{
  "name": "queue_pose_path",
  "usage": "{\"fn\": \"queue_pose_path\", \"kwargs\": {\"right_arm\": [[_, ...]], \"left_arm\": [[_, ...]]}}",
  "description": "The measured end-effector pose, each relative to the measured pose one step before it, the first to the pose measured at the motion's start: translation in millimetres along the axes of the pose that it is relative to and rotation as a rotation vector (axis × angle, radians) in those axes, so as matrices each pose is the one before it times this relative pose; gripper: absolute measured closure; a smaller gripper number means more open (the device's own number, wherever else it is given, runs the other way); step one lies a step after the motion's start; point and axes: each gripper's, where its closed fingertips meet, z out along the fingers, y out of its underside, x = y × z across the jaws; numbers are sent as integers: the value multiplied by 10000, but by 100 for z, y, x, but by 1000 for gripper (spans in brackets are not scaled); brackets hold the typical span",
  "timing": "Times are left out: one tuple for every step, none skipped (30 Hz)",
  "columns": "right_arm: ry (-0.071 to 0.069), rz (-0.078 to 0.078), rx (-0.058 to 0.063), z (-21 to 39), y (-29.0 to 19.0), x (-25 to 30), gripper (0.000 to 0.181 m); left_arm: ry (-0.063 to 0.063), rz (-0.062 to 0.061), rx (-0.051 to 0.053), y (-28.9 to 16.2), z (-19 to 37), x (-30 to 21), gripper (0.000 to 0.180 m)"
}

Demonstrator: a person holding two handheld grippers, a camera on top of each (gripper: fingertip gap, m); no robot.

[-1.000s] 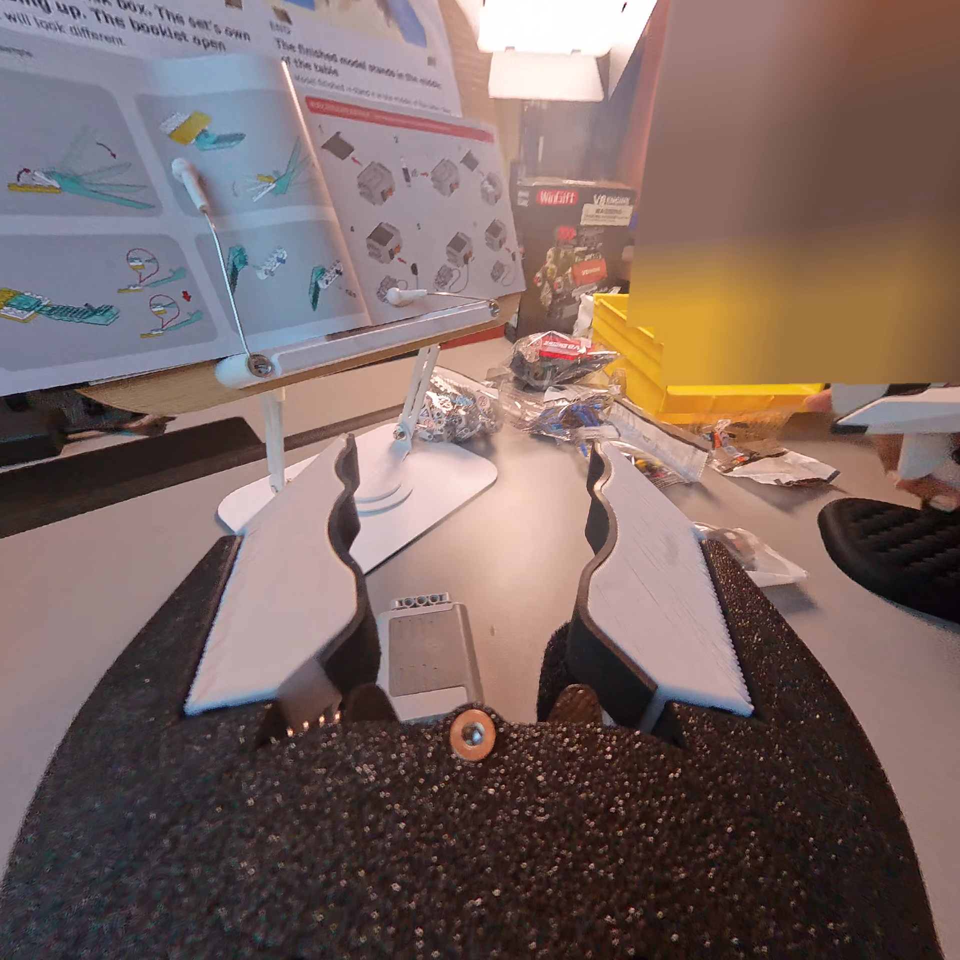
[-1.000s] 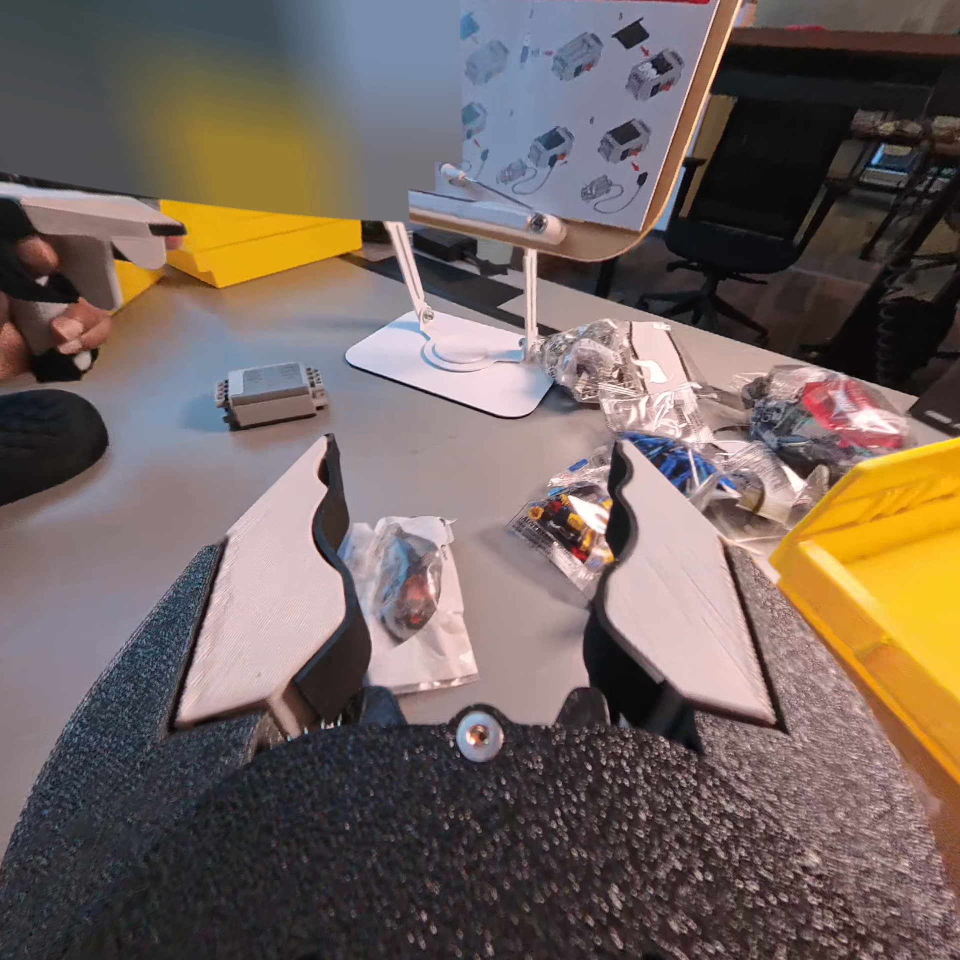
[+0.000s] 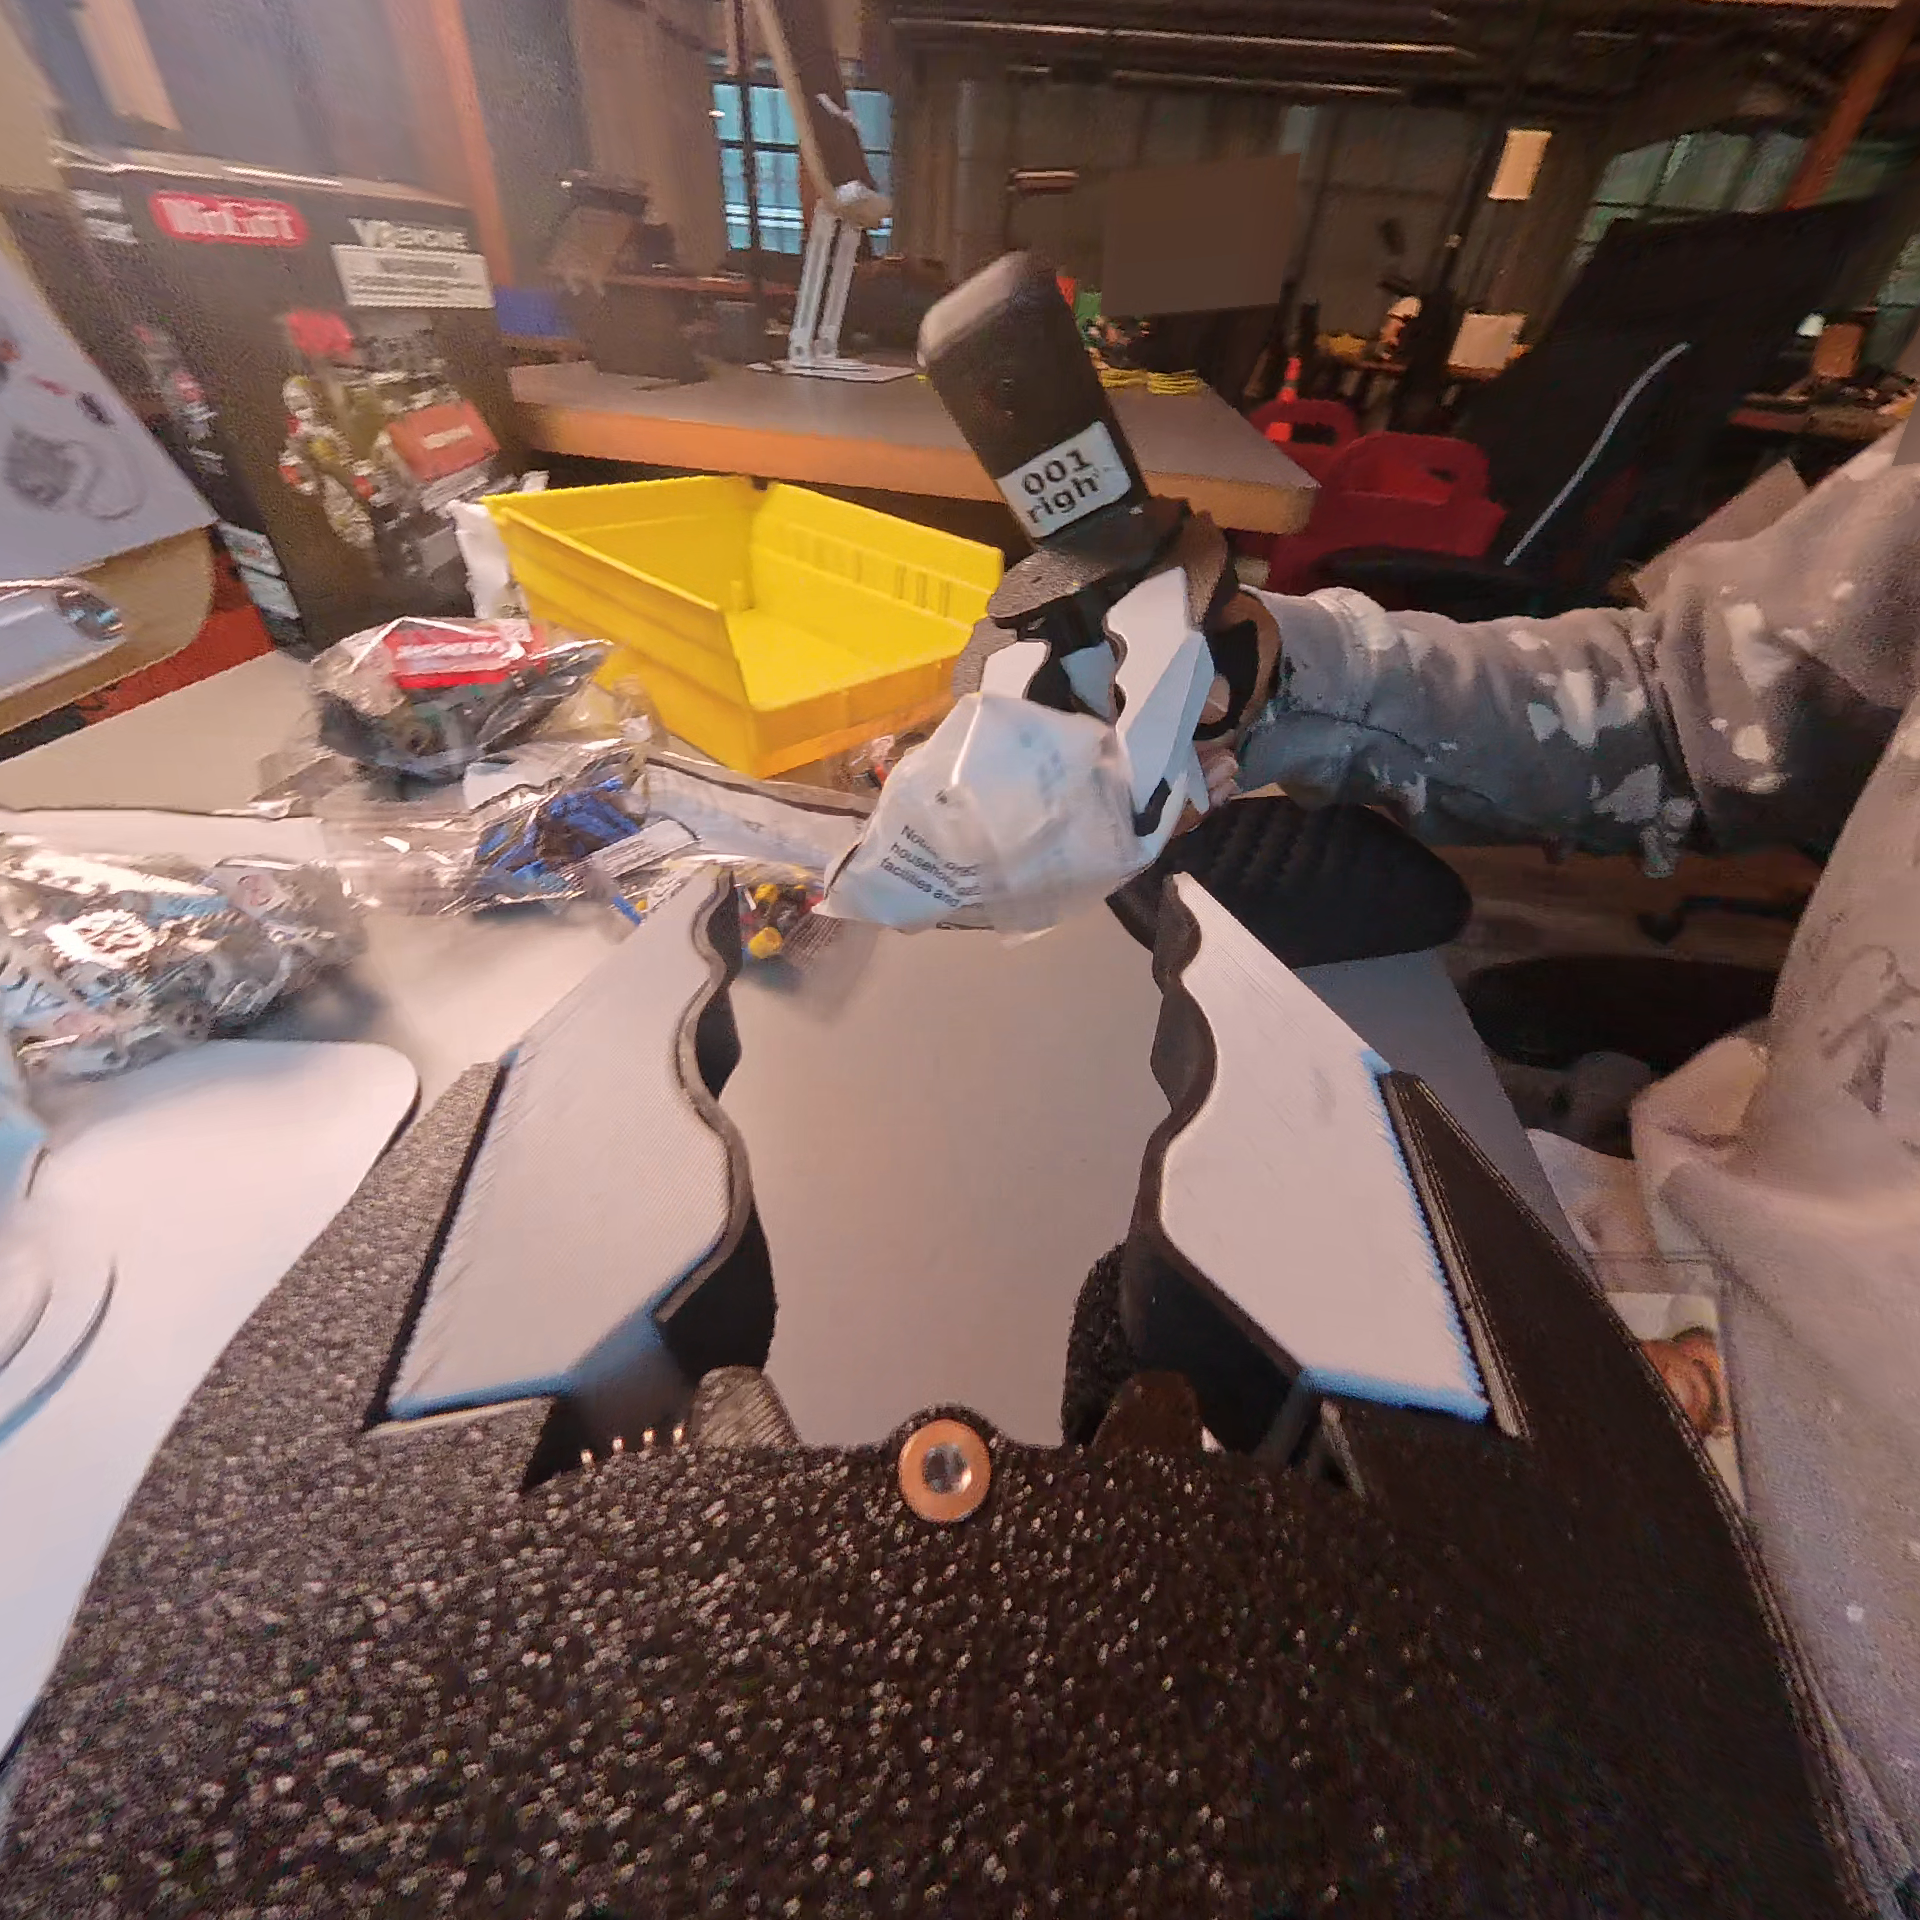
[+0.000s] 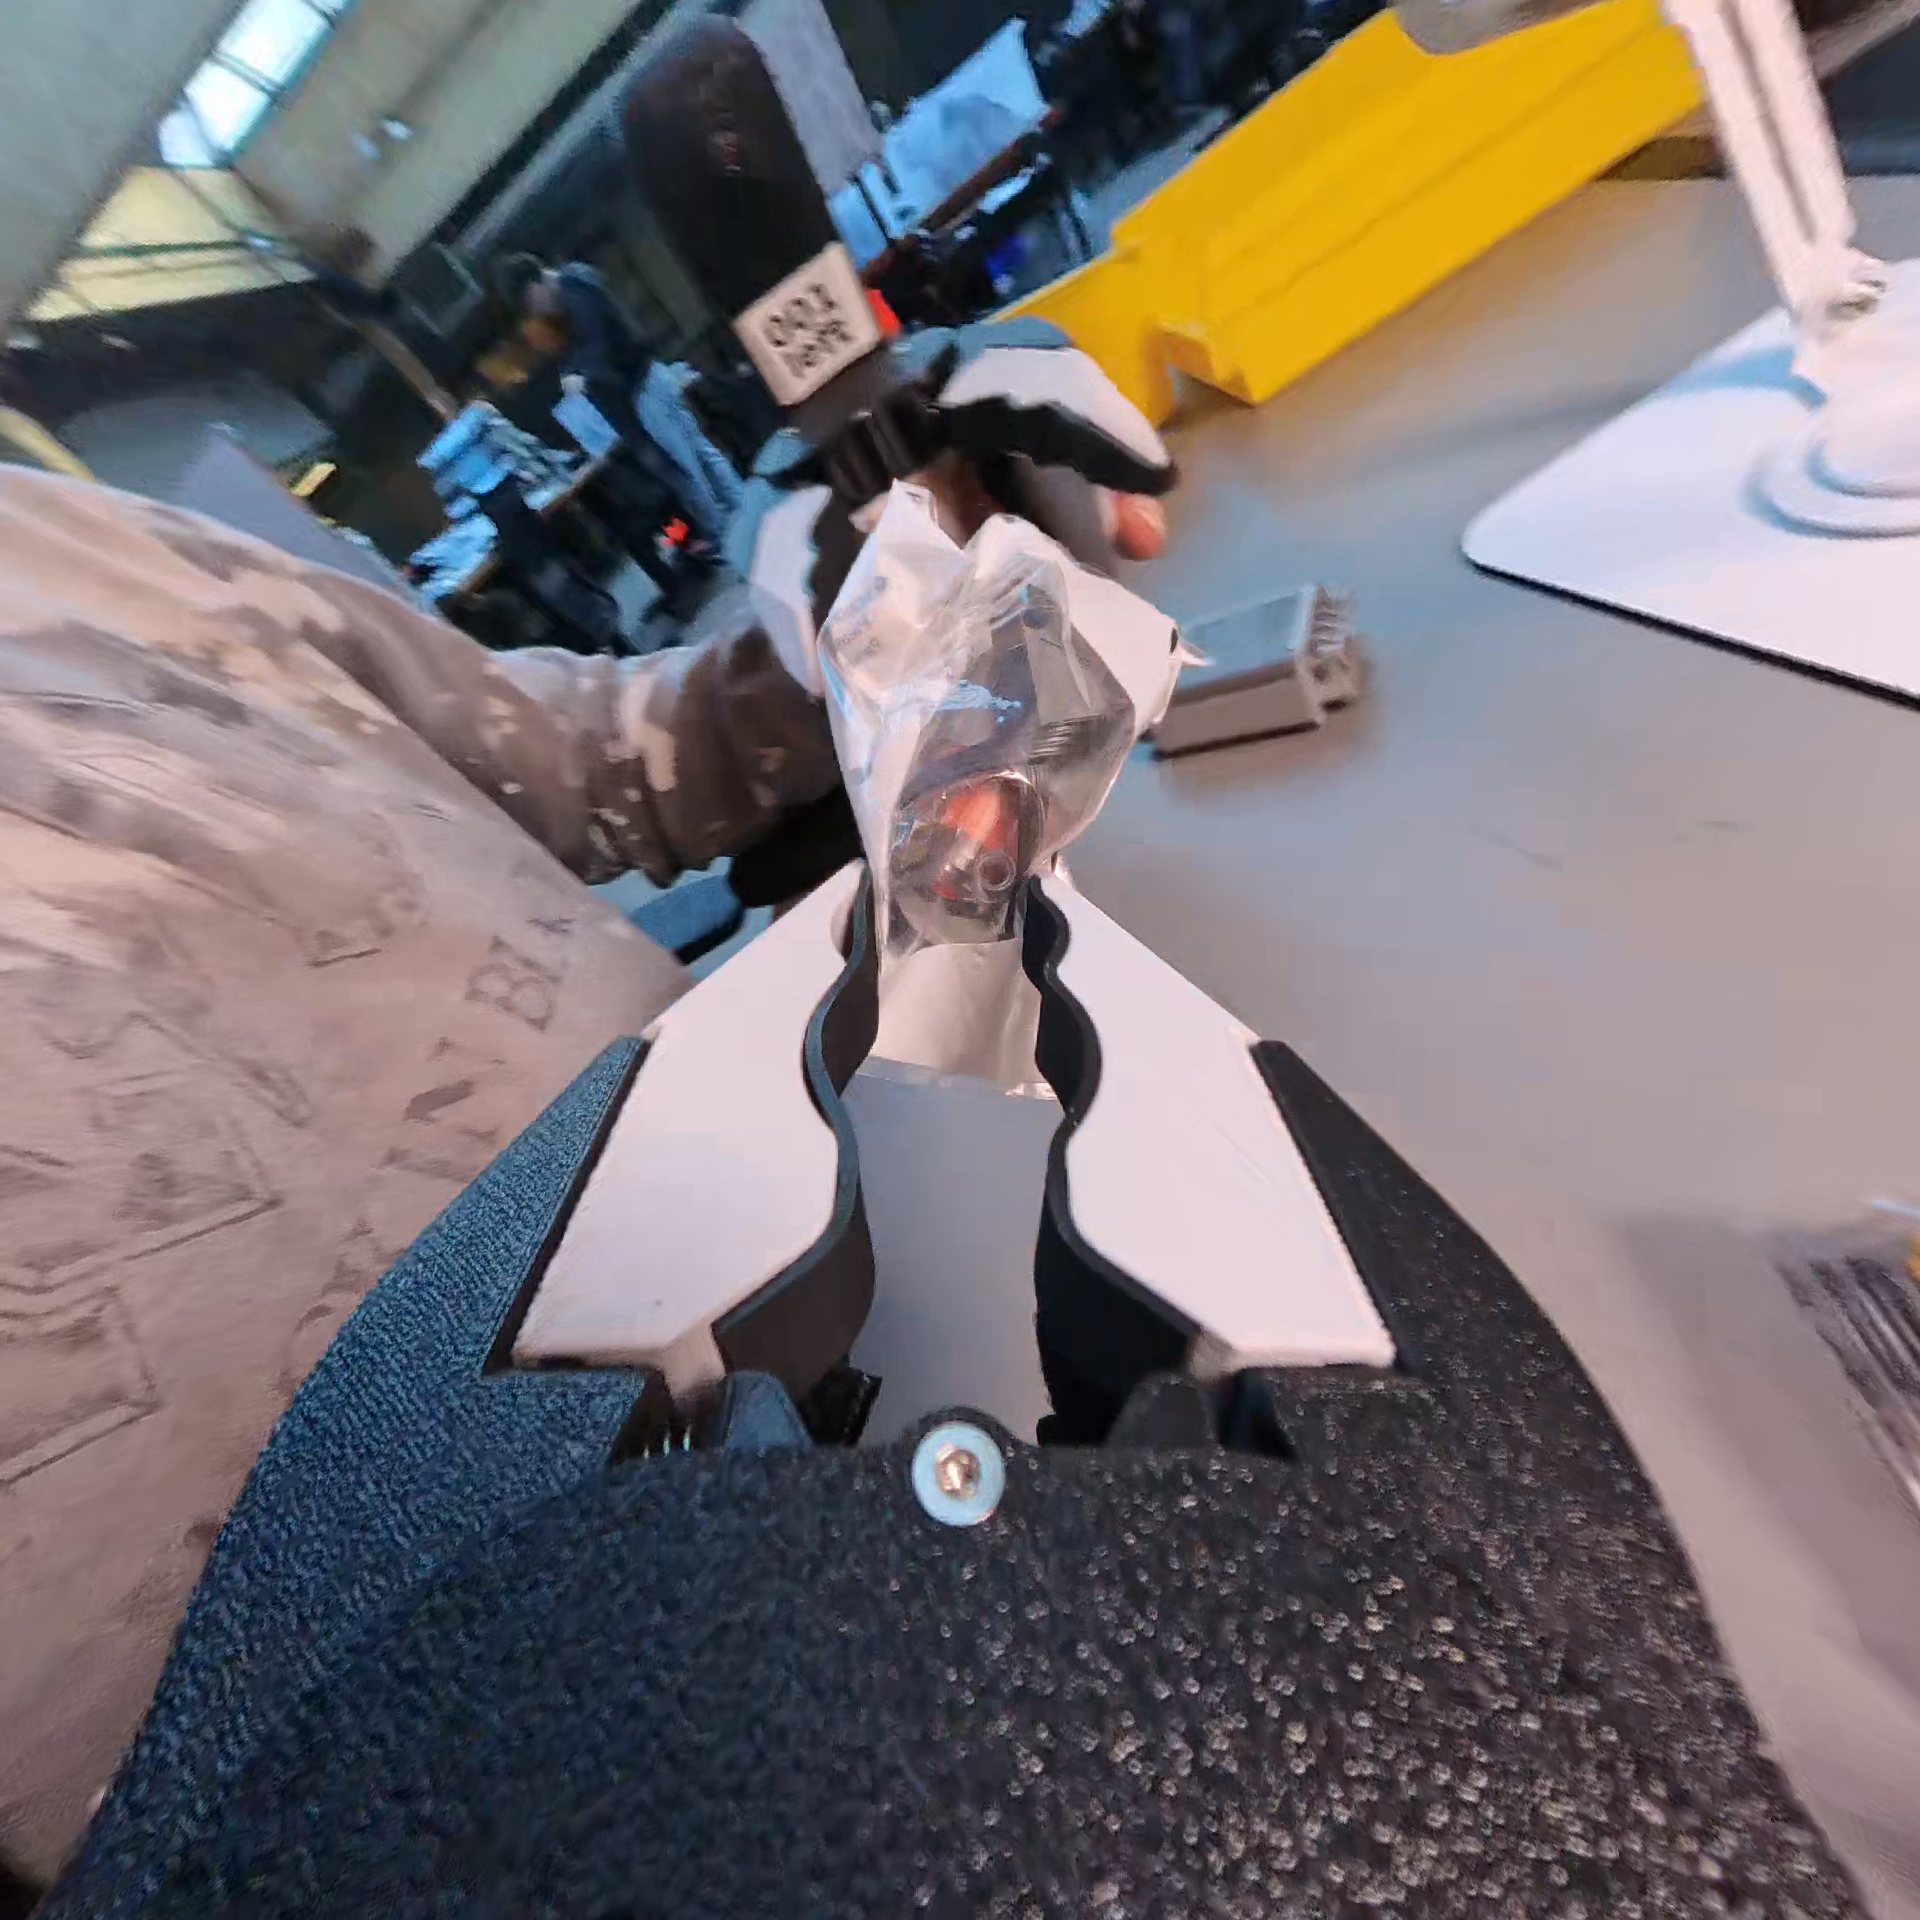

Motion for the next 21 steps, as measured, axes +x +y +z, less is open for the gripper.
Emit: {"fn": "queue_pose_path", "kwargs": {"right_arm": [[-619, -56, -56, 331, -139, -882, 155], [-416, -54, -28, 420, -134, -380, 155], [-350, 31, -61, 456, -48, -71, 154], [-491, 152, -135, 448, 70, -75, 154], [-434, 149, -41, 409, -87, 94, 154], [-286, 144, -10, 369, -160, 368, 154], [-234, 186, -74, 318, -114, 475, 154], [-76, 73, -26, 234, -205, 618, 153], [100, -32, 13, 132, -202, 751, 153], [99, 31, 72, 34, -235, 691, 152], [99, 36, 137, -41, -286, 614, 151], [184, -35, 104, -67, -243, 685, 151], [327, -187, 116, -64, -334, 805, 150], [382, -279, -2, -45, -223, 809, 150], [270, -317, -177, 9, -50, 588, 148], [154, -433, -153, 16, -119, 320, 147], [116, -532, -80, 14, -214, 185, 147], [141, -545, -75, 48, -177, 194, 146], [244, -594, -43, 32, -136, 262, 143], [435, -707, 68, 12, -115, 338, 142], [615, -714, 142, -15, -106, 363, 138]], "left_arm": [[300, 145, -15, 54, 463, 356, 102], [263, 40, 32, 59, 371, 335, 102], [365, -76, 57, 19, 292, 504, 102], [371, -61, -34, 157, 240, 509, 103], [188, 62, -191, 407, 186, 215, 105], [-9, 156, -255, 549, 78, -88, 109], [-131, 130, -226, 539, -39, -251, 115], [-272, 30, -97, 416, -132, -452, 120], [-358, -114, 25, 324, -210, -617, 125], [-274, -270, 98, 331, -231, -546, 127], [-149, -377, 158, 316, -239, -403, 132], [-86, -366, 147, 324, -214, -321, 137], [-144, -265, 16, 418, -147, -400, 140], [-244, -104, -108, 408, -79, -526, 143], [-242, -15, -84, 239, -18, -485, 144], [-112, -69, 13, 58, 31, -320, 144], [-5, -216, 119, -77, 47, -211, 145], [46, -338, 184, -162, 58, -208, 145], [57, -373, 166, -137, 33, -232, 145], [40, -326, 116, -81, 1, -262, 145], [15, -228, 50, -58, -21, -254, 146]]}}
